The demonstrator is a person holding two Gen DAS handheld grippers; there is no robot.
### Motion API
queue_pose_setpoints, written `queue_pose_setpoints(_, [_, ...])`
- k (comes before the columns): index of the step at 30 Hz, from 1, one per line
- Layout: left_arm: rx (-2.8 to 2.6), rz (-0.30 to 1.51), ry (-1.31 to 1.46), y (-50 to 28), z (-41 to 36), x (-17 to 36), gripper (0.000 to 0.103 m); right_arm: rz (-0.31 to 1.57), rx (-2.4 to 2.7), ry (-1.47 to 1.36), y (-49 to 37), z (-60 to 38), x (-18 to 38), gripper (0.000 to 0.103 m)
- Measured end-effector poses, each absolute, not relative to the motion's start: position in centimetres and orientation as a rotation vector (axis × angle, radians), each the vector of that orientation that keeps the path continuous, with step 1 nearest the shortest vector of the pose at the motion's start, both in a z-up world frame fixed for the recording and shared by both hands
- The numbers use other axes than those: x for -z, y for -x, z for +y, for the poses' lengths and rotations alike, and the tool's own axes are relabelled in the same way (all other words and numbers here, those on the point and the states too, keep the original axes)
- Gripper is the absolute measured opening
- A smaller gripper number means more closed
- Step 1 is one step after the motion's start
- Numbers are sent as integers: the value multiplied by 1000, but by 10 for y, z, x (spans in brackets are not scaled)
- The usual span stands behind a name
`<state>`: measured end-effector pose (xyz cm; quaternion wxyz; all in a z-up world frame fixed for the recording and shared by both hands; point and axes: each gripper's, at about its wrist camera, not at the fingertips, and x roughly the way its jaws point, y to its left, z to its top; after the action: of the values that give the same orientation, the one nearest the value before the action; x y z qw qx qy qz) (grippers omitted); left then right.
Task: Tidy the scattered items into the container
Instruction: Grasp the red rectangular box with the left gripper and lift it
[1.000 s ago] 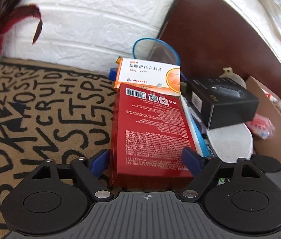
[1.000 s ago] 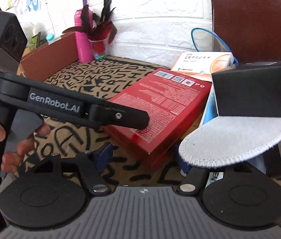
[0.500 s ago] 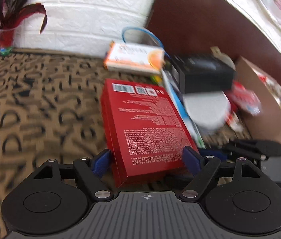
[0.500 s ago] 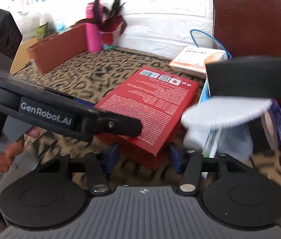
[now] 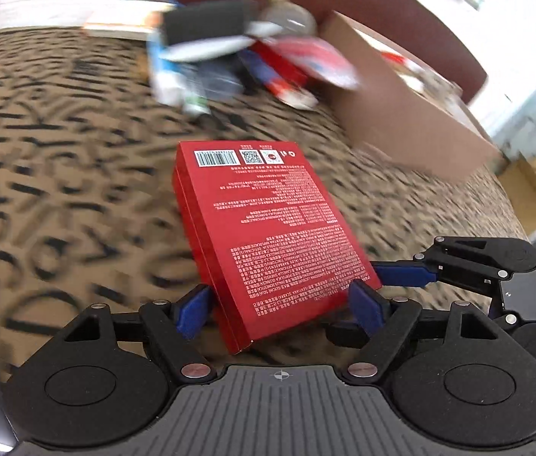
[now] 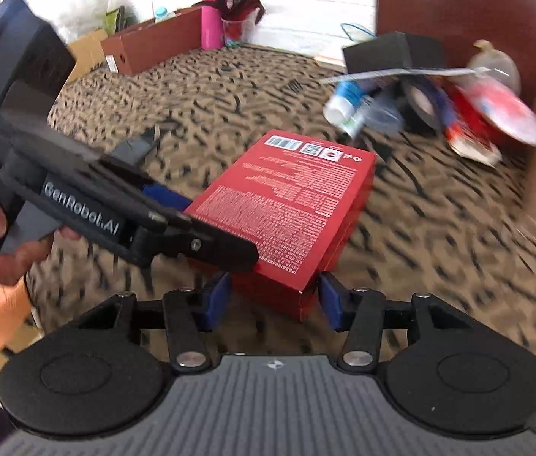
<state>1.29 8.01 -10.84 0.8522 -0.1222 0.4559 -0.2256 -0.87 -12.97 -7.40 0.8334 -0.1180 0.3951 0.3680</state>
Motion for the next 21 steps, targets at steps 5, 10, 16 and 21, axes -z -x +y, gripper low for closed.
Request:
queue_pose_setpoints(5, [546, 956, 291, 1, 50, 113, 86, 837, -748, 209, 27, -177, 74, 66])
queue_pose_setpoints(10, [491, 959, 327, -9, 55, 112, 89, 804, -751, 234, 18, -183, 77, 78])
queue_pose_setpoints(16, [466, 976, 354, -40, 52, 118, 91, 791, -812, 292, 7, -173, 84, 81])
queue_pose_setpoints(21, [485, 956, 342, -47, 45, 125, 97, 818, -849, 308, 0, -167, 90, 81])
